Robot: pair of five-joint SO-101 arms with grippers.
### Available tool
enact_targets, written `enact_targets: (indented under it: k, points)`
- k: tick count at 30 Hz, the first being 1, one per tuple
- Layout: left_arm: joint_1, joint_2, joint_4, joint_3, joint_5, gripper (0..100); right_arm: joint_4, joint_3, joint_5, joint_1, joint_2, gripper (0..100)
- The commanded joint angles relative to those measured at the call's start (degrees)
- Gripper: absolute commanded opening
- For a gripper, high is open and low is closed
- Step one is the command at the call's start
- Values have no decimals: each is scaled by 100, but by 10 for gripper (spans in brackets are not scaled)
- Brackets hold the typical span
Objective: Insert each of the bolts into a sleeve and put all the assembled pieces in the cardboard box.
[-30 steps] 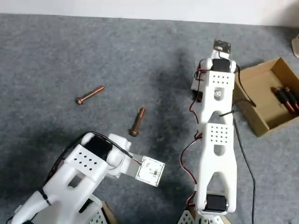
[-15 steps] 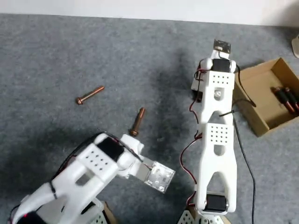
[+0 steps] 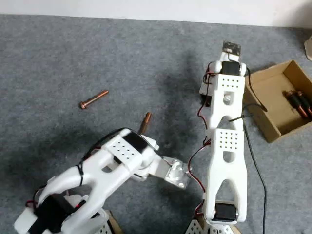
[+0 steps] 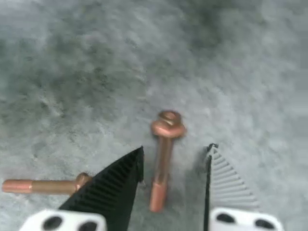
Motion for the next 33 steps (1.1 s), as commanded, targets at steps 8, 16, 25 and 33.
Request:
enact_targets:
  k: [8,16,25,33]
  points:
    - [409,233,-281,-242,457,203,-92,-673,132,154,-127,5]
    - [-163,215,-246,-242,378,203,-92,-673,132,154,-119,5]
    - [-127,242,-185,-198,-44,203,-92,-673,132,154,-110,5]
    - [-136,242,-193,4,-44,164,-92,-673,132,154,-101,5]
